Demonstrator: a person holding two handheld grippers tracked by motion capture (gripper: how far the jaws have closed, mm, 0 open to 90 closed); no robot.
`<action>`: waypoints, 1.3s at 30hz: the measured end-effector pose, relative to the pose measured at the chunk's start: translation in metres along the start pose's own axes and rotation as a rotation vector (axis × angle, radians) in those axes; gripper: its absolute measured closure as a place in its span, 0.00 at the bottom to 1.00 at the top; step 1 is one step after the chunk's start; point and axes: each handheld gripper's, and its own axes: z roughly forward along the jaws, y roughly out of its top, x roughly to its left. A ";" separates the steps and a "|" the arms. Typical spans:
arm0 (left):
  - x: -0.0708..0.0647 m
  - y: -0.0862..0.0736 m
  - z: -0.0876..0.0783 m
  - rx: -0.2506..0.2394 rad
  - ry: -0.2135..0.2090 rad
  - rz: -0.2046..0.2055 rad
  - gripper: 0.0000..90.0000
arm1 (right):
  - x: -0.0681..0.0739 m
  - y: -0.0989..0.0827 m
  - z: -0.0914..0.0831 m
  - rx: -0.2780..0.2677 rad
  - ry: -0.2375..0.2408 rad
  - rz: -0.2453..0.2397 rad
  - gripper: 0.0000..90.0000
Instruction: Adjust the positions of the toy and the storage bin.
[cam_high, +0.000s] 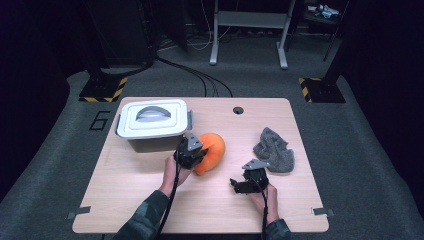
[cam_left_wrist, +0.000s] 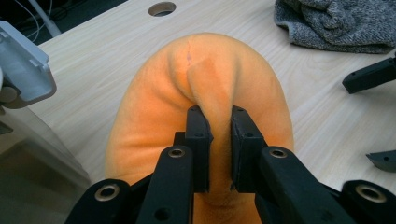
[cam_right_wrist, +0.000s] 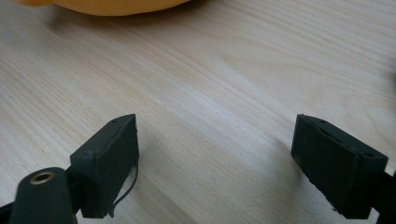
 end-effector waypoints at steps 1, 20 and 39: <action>0.000 0.000 -0.002 -0.001 -0.004 0.002 0.89 | 0.000 0.000 0.000 0.000 0.000 0.000 0.16; -0.002 -0.019 -0.040 -0.028 -0.025 0.008 0.89 | 0.000 0.000 0.000 0.000 0.000 -0.001 0.16; 0.006 -0.050 -0.083 -0.044 0.004 -0.021 0.89 | 0.000 0.000 0.000 0.000 -0.001 -0.001 0.16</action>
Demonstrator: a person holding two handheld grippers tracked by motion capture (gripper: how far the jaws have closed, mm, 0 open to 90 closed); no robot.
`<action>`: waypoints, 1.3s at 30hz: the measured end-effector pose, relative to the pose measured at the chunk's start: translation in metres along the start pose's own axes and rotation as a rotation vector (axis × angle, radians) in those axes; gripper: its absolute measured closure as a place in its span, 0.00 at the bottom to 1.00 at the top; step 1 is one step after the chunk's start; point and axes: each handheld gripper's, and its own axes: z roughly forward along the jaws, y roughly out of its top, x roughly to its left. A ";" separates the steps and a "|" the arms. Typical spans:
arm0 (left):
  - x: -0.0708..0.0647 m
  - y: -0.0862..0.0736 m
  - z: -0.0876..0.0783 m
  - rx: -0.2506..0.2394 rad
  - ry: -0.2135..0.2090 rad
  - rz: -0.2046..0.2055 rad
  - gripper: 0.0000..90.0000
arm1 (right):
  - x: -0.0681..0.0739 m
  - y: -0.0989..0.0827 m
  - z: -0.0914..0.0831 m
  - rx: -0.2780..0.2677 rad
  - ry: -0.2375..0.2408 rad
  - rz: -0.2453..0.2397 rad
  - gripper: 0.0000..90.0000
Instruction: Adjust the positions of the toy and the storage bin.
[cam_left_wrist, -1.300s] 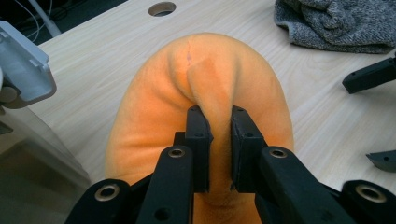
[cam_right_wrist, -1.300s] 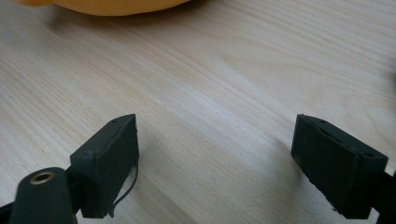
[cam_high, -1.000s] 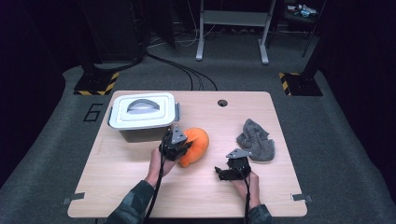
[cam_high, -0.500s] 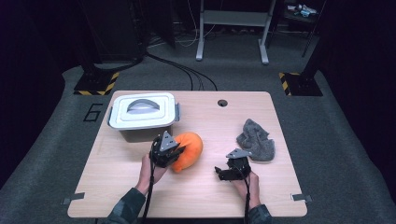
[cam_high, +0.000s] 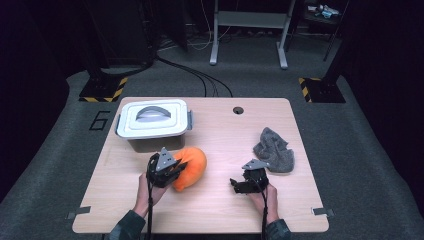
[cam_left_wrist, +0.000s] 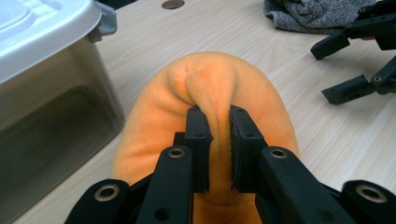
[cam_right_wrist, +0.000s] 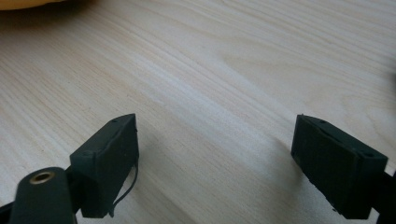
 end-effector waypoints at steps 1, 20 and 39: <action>0.000 -0.002 -0.002 -0.008 0.007 -0.004 0.89 | 0.000 0.000 0.000 0.000 0.000 0.000 0.16; 0.018 -0.030 -0.045 -0.014 0.090 -0.050 0.89 | 0.000 0.000 0.000 -0.004 -0.005 -0.005 0.16; 0.036 -0.053 -0.073 -0.024 0.188 -0.131 0.89 | 0.000 0.000 0.000 -0.004 -0.005 -0.007 0.16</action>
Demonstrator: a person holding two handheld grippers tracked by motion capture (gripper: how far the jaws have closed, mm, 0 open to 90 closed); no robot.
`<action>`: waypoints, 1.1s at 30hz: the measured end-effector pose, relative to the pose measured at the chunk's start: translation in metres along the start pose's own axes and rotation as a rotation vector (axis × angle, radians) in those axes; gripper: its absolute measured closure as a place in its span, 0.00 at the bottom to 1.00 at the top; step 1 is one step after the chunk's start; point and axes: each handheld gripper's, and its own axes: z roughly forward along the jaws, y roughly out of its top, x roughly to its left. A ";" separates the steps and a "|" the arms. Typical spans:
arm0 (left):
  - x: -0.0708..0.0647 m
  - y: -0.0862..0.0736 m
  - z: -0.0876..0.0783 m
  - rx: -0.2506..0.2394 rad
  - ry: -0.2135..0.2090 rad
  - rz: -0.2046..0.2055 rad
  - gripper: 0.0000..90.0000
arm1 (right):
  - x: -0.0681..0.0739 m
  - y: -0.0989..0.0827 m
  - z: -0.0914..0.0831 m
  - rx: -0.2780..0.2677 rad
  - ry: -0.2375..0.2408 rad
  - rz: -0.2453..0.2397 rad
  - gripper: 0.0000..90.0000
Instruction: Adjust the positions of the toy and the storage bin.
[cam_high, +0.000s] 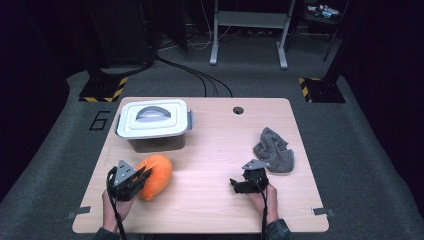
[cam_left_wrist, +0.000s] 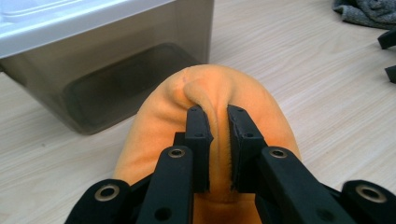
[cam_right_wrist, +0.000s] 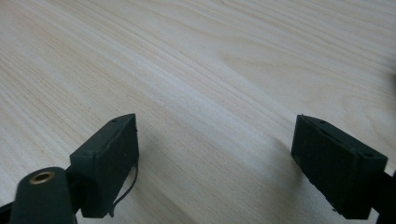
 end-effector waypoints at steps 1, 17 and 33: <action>0.001 0.000 -0.001 -0.005 0.008 -0.005 0.89 | 0.000 0.000 0.000 -0.001 0.000 -0.001 0.16; 0.016 -0.008 -0.016 -0.011 0.086 -0.070 0.89 | 0.000 0.000 0.000 0.000 0.000 -0.001 0.16; 0.017 -0.019 -0.014 0.038 0.084 -0.112 0.81 | 0.001 0.000 0.000 0.002 -0.001 0.007 0.16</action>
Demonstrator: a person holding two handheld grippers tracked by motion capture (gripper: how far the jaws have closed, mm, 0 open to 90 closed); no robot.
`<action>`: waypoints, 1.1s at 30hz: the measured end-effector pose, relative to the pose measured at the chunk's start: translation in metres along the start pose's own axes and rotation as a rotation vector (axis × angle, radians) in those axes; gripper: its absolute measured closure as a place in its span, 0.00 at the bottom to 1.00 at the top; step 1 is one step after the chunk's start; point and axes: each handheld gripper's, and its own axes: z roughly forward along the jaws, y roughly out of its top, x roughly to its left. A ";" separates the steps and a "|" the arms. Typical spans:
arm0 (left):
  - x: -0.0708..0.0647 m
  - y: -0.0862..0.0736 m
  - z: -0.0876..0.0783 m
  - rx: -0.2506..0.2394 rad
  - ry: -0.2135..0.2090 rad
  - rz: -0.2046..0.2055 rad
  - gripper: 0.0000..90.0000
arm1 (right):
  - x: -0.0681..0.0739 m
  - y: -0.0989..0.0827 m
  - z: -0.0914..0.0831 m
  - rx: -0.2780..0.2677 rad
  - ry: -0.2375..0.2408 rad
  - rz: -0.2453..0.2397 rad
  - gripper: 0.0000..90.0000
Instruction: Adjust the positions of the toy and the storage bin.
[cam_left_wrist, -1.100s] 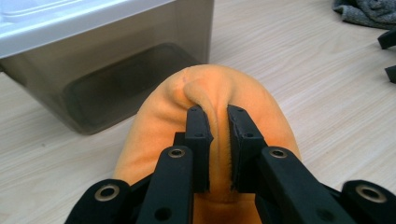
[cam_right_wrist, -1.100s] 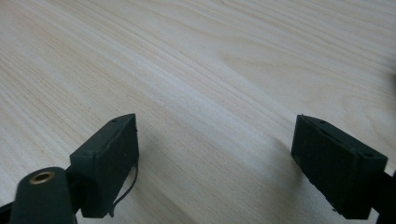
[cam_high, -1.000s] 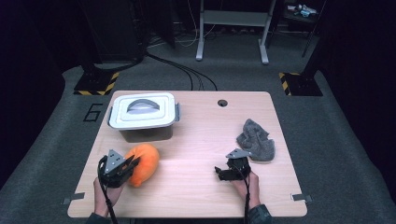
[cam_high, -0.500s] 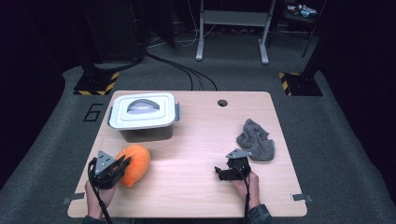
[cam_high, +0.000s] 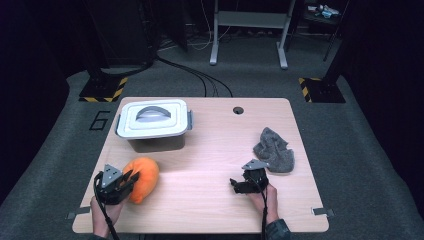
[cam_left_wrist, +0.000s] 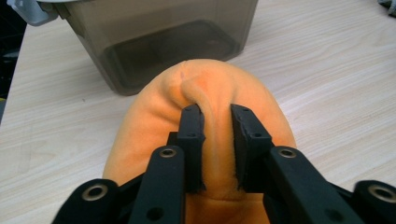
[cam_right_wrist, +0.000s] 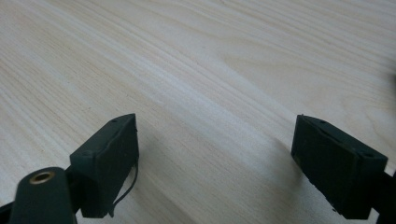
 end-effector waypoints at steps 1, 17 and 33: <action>0.000 0.000 0.000 0.003 -0.007 -0.002 0.80 | 0.000 0.000 0.000 0.000 0.000 0.000 0.16; -0.004 0.003 -0.002 0.007 0.030 -0.014 0.44 | 0.000 0.000 0.000 -0.001 -0.002 -0.001 0.16; -0.004 0.017 -0.010 -0.010 0.024 -0.028 0.11 | -0.001 0.000 -0.003 -0.014 -0.017 0.004 0.10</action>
